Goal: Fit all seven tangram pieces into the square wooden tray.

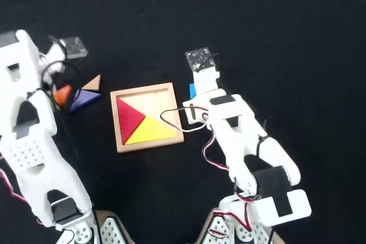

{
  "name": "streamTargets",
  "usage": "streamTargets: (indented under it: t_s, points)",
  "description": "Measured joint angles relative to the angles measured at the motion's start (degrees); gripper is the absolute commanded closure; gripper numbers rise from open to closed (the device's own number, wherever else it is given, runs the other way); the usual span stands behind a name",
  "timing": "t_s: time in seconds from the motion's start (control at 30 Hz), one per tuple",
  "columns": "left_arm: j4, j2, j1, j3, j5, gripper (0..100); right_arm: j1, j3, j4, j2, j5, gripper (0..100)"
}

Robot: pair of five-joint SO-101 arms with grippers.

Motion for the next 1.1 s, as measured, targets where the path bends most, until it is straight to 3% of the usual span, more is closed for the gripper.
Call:
streamTargets:
  t_s: [0.13, 0.23, 0.47, 0.7, 0.83, 1.03, 1.1]
  points:
    - [2.11, -8.18, 0.0, -2.02, 4.04, 90, 0.0, 0.0, 0.0, 0.0, 0.0, 98.6]
    - [2.64, -13.71, 1.85, -2.02, 13.98, 90, 0.0, 0.0, 0.0, 0.0, 0.0, 98.6]
    - [2.64, -29.89, 13.54, 6.07, 47.21, 90, 4.31, 0.0, 0.0, -1.32, 0.0, 98.6]
    - [2.2, -44.48, 34.29, 21.8, 79.12, 89, 12.31, 1.32, -0.09, -9.23, -7.21, 98.6]
    - [-6.33, -45.27, 45.19, 33.93, 93.71, 89, 14.15, 4.04, -2.73, -11.6, -7.91, 98.6]
    - [-25.58, -45.27, 49.23, 49.14, 114.55, 85, 17.32, 4.48, -4.31, -13.1, -8.18, 98.6]
    - [-29.89, -45.27, 49.85, 52.92, 118.42, 84, 17.85, 4.66, -5.63, -13.1, -8.18, 98.6]
